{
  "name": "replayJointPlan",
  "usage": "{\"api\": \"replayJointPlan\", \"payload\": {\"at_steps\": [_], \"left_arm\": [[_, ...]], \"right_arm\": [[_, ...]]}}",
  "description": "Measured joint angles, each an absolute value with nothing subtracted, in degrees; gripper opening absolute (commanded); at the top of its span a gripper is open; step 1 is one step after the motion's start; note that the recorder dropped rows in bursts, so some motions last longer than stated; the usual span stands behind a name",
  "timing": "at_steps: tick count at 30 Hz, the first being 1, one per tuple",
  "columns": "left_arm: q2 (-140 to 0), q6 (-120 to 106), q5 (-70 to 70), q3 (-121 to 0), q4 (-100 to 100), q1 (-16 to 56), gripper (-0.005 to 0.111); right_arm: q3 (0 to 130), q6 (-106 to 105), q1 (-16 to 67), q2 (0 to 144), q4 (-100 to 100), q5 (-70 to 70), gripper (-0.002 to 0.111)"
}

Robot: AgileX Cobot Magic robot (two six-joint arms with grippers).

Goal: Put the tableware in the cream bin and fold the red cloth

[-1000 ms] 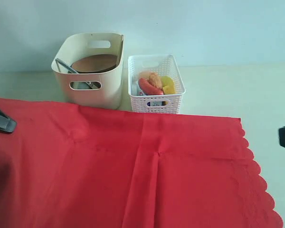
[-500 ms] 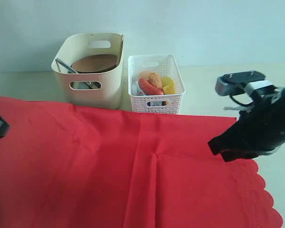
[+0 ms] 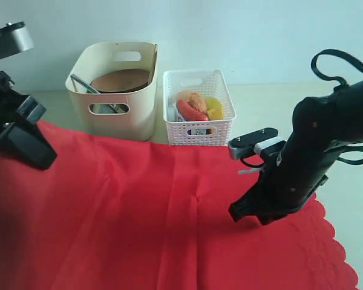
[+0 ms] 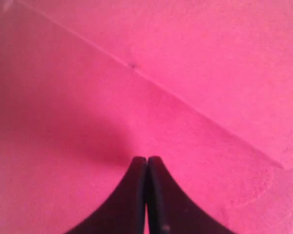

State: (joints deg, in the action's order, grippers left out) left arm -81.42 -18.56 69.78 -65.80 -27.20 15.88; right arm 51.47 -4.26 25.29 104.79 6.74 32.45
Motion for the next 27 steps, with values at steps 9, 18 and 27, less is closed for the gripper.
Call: {"api": "replayJointPlan", "payload": {"at_steps": [9, 18, 27], "left_arm": [[-86.75, -16.57, 63.36, -69.43, -36.00, 25.52, 0.000], [-95.32, -16.77, 57.30, -74.43, -43.23, 32.80, 0.000], [-102.12, -20.42, 55.60, -76.46, -50.85, 36.75, 0.000]], "right_arm": [[52.36, -3.45, 25.29, 107.28, 6.74, 31.51, 0.000], [52.52, -3.21, 25.29, 107.38, 6.74, 31.88, 0.000], [61.81, 3.83, 25.29, 102.57, -7.52, 51.77, 0.000]]}}
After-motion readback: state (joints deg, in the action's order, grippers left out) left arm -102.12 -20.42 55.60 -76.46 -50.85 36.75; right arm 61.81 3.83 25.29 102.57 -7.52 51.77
